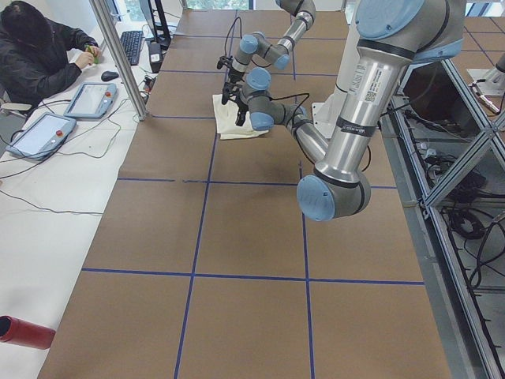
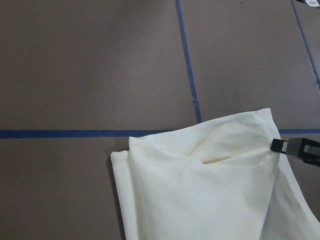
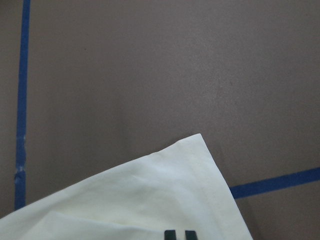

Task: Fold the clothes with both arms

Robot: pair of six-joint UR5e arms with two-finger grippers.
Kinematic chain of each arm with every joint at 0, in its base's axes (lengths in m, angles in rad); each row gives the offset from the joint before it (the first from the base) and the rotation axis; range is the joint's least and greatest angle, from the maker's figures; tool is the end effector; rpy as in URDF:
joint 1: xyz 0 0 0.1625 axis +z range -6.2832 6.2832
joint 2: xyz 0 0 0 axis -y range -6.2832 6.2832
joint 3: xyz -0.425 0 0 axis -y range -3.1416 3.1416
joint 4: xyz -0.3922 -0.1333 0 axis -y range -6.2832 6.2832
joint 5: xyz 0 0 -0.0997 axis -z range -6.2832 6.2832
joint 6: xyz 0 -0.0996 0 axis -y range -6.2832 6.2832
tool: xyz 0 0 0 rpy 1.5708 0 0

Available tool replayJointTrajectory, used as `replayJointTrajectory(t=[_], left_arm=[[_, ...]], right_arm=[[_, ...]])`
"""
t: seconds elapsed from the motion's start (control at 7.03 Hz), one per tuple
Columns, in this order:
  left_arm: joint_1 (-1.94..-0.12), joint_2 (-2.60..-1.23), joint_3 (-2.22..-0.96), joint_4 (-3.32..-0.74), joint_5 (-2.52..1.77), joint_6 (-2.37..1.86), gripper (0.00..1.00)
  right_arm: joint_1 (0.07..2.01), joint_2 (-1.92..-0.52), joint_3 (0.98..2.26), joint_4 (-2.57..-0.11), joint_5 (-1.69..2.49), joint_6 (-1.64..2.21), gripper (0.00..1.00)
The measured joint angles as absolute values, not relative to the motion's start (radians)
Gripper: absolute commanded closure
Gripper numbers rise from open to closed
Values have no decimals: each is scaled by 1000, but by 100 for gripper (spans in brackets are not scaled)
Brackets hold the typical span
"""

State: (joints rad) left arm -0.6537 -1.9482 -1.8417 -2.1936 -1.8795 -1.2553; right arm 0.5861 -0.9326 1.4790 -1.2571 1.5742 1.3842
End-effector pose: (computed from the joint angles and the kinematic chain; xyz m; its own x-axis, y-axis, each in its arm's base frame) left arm 0.4052 -0.4402 0.2535 0.3311 0.1188 -0.9361 0.2590 0.9425 0.2112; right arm -0.5336 -0.5139 0.2895 0.6363 0.1998 0.7452 -0.4406 0.8870 0.1384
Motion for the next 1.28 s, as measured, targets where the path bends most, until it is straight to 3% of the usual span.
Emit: replayJointTrajectory(t=[0.57,1.0,1.28], left_arm=[[-655,-1949,-1857,-2137,-1875,-1263,0],[-726,-1939,-2143,-1605,-1877,-922,0],[-850,-1830,-2274,-1441,-1901,-652,0]], right_arm=[[830,-930,1516,-1328,1908,1118,0],[1119,-992,1621,-1673,2110,493,0],[1308,-1159,1670,-1738,2216,101,0]])
